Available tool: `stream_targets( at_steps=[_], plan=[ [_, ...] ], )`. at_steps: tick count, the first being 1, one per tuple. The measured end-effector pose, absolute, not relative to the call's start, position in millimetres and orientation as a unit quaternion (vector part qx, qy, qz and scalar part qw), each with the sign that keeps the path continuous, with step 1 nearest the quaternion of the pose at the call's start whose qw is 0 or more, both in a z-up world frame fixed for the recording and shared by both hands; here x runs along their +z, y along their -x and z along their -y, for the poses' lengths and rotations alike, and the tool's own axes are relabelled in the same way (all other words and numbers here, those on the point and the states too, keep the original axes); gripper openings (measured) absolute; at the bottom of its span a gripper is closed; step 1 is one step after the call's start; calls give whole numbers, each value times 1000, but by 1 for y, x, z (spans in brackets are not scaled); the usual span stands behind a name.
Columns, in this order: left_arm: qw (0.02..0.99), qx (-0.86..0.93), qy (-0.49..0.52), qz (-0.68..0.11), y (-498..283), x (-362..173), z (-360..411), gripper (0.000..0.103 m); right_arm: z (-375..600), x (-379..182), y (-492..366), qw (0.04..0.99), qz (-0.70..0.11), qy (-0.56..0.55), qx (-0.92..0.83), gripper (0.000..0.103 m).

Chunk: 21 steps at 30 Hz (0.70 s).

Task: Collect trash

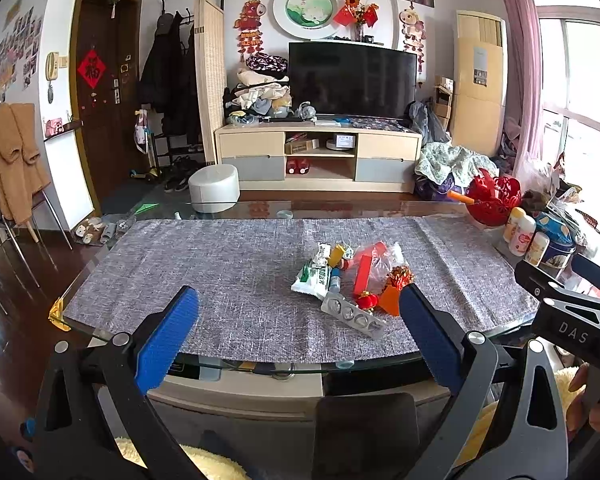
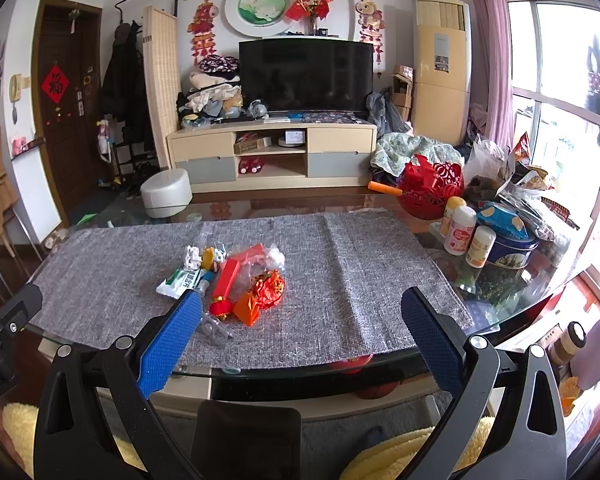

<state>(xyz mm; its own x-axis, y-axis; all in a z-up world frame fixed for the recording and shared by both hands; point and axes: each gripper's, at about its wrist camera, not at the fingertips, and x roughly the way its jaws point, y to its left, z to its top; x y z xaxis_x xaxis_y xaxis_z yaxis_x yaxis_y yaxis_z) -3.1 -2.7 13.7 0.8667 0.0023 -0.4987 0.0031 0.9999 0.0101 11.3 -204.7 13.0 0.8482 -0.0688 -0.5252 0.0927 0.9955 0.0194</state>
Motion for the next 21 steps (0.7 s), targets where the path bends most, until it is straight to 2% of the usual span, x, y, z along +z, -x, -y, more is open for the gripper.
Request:
stream_targets(
  at_steps=[21],
  plan=[
    [966, 1, -5, -257, 3, 16, 1, 95, 210, 13, -8, 961, -270, -26, -46, 100]
  ],
)
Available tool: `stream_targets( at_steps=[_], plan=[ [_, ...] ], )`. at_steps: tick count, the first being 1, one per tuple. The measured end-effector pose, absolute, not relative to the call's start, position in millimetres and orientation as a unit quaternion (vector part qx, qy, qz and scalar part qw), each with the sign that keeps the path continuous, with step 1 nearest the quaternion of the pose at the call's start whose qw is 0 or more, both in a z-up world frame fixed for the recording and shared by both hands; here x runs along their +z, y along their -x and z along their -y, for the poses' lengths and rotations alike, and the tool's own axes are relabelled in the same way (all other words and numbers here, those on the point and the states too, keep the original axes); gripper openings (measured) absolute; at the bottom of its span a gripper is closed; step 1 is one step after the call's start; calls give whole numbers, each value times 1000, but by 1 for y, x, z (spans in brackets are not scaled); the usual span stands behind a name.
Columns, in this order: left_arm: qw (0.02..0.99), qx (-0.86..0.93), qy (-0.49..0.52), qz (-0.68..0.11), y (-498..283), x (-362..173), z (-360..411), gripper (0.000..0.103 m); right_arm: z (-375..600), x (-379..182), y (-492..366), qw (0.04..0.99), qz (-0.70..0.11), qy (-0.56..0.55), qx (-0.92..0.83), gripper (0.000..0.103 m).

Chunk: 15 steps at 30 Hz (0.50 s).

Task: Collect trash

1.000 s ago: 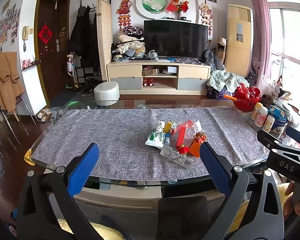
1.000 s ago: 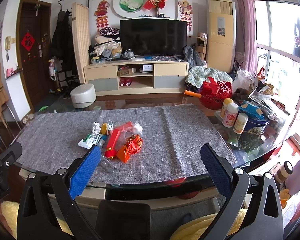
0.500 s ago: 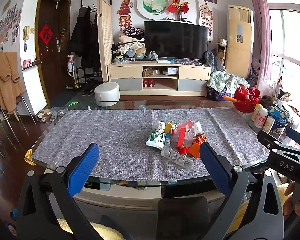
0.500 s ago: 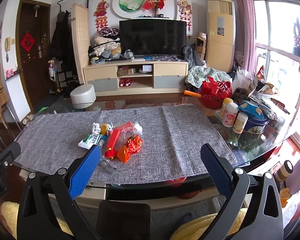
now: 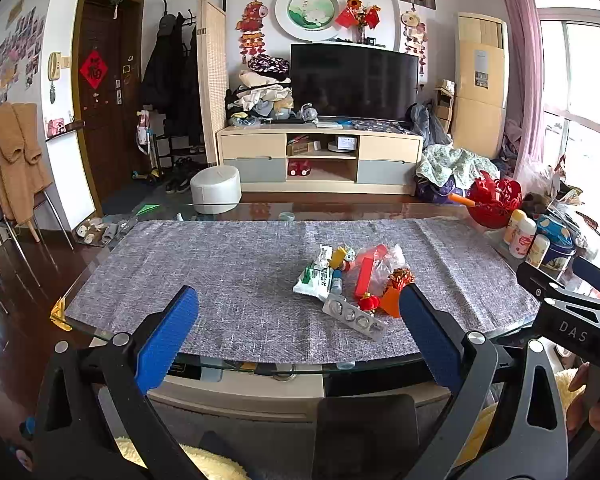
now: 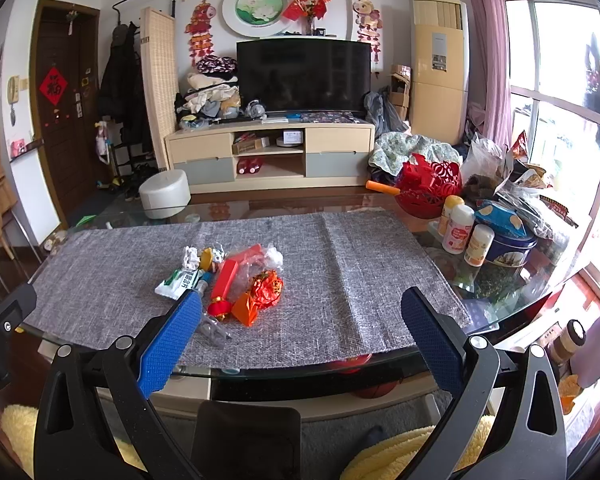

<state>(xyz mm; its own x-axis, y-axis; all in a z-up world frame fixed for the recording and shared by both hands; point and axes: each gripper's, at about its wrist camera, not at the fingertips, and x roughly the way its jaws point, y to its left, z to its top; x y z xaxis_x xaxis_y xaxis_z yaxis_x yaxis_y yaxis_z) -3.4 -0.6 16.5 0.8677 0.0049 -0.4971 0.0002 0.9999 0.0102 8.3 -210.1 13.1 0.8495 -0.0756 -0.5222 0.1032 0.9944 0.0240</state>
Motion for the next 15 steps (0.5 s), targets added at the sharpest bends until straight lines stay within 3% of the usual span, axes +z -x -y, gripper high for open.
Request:
stream_targets(
  at_steps=[15],
  plan=[
    [962, 12, 1, -272, -12, 8, -13, 95, 217, 1, -23, 955, -288, -29, -57, 100]
  ],
)
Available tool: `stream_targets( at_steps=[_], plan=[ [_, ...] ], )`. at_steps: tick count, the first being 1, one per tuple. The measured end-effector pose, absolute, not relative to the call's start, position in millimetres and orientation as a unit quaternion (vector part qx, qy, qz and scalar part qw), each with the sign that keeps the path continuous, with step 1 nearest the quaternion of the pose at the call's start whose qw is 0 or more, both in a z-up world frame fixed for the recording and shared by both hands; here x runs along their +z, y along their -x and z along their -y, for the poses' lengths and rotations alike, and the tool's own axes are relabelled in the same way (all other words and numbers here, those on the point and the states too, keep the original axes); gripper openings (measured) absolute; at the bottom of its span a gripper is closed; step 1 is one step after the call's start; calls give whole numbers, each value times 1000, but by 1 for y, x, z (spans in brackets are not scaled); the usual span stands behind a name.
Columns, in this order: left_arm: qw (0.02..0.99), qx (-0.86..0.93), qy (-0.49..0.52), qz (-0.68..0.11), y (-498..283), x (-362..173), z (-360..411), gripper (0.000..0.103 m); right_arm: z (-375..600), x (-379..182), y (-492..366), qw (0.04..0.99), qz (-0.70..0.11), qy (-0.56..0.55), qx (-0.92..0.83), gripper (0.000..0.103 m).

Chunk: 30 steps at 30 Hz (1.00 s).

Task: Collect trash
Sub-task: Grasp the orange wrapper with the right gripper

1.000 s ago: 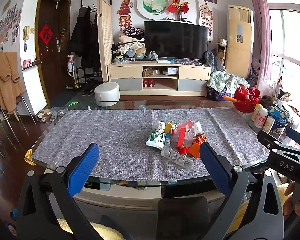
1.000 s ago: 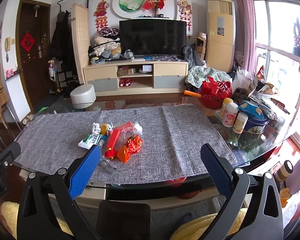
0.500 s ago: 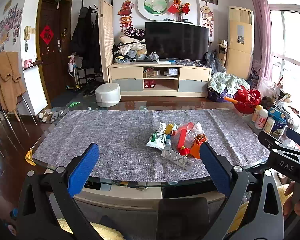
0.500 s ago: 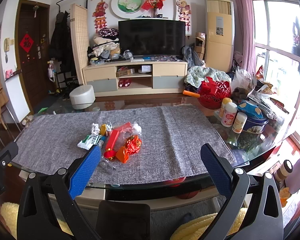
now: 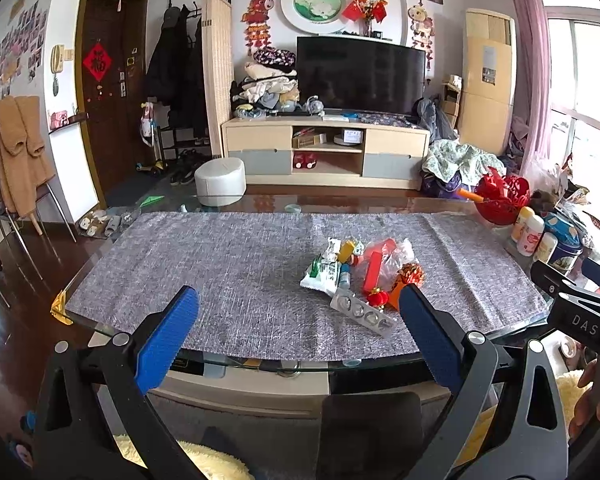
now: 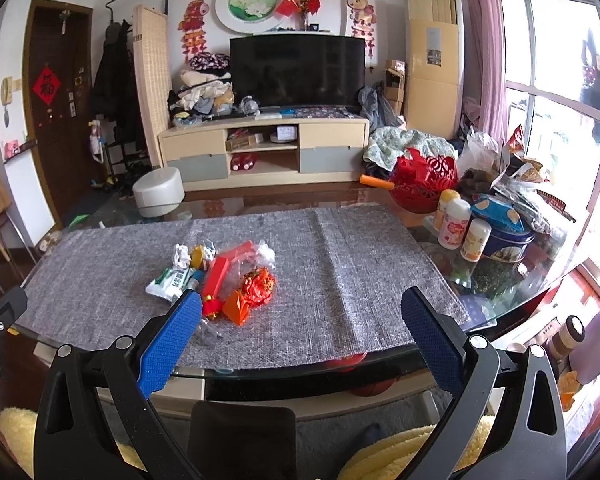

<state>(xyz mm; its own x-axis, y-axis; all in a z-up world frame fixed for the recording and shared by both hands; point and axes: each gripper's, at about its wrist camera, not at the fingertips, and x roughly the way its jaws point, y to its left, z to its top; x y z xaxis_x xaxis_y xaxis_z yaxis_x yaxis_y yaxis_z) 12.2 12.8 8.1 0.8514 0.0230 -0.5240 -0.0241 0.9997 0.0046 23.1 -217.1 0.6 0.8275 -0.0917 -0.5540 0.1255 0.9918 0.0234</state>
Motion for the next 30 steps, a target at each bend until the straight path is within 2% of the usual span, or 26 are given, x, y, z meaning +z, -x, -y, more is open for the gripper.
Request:
stream_targets(
  at_steps=[25, 26, 30],
  plan=[
    [924, 29, -15, -381, -100, -87, -14, 95, 204, -105, -135, 908, -415, -46, 40, 100],
    [923, 28, -14, -384, -104, -89, -13, 95, 201, -109, -138, 906, -419, -48, 48, 97],
    [916, 25, -28, -399, -116, -100, -10, 95, 192, -127, -161, 892, -440, -63, 78, 76]
  ],
)
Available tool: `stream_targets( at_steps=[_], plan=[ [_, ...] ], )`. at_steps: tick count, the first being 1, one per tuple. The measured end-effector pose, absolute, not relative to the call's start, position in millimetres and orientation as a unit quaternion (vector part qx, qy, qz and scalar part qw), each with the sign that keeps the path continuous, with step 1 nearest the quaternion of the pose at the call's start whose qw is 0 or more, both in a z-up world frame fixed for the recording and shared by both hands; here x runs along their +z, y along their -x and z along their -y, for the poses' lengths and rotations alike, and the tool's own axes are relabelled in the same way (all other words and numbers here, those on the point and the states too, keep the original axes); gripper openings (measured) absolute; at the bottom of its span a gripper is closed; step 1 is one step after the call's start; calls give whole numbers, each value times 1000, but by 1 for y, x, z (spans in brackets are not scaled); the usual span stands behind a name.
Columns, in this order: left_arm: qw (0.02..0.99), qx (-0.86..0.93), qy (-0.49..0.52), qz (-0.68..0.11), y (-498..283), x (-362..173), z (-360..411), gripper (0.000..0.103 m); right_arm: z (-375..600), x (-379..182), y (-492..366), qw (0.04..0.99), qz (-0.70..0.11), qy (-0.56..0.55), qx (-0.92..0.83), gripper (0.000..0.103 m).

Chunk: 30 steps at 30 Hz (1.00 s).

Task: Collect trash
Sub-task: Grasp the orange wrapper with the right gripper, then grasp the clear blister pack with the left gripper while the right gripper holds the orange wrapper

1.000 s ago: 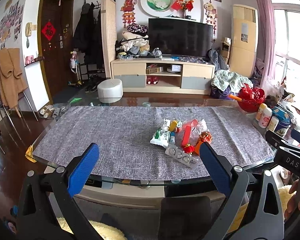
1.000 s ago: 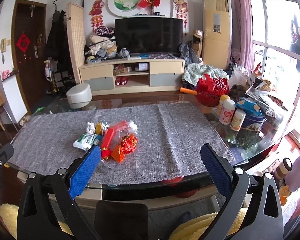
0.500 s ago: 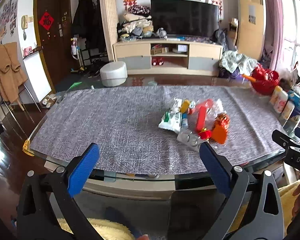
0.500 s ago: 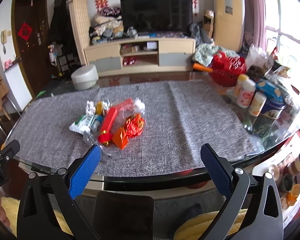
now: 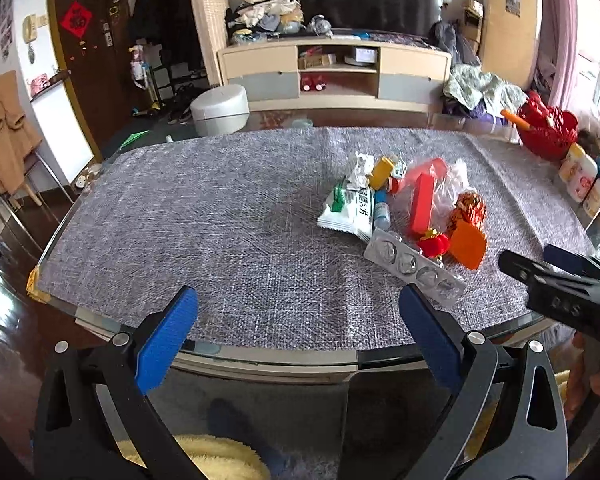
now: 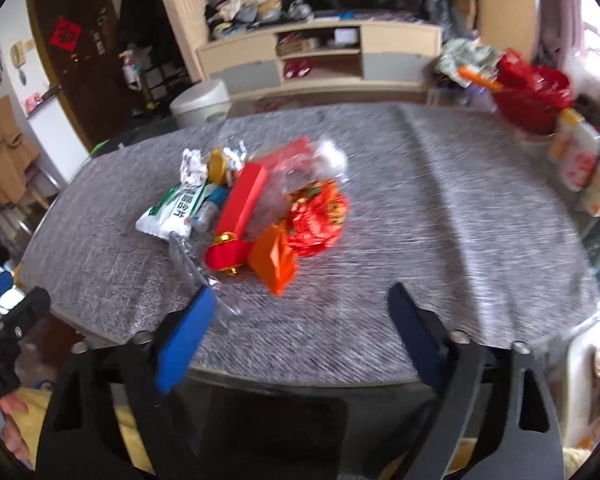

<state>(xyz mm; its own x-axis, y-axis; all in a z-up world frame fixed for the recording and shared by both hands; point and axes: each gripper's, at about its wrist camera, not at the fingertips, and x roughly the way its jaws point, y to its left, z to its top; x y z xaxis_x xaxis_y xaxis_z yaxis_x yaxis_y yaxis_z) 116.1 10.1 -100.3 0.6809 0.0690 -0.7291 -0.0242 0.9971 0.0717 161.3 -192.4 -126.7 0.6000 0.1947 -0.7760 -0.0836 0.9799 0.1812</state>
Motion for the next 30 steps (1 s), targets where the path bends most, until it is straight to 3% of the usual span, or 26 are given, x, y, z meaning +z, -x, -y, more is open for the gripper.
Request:
stream_targets(
  at_steps=[5, 16, 23, 30],
  plan=[
    [912, 7, -20, -410, -127, -111, -8, 95, 189, -142, -181, 880, -459, -68, 99, 55],
    [902, -48, -17, -429, -142, -120, 20, 95, 183, -160, -195, 861, -482, -85, 137, 39],
    [897, -62, -14, -438, -149, -124, 34, 95, 191, -160, -202, 863, -475, -91, 145, 12],
    [891, -77, -10, -448, -161, -132, 49, 95, 211, -142, -193, 879, -449, -80, 140, 10]
  ],
)
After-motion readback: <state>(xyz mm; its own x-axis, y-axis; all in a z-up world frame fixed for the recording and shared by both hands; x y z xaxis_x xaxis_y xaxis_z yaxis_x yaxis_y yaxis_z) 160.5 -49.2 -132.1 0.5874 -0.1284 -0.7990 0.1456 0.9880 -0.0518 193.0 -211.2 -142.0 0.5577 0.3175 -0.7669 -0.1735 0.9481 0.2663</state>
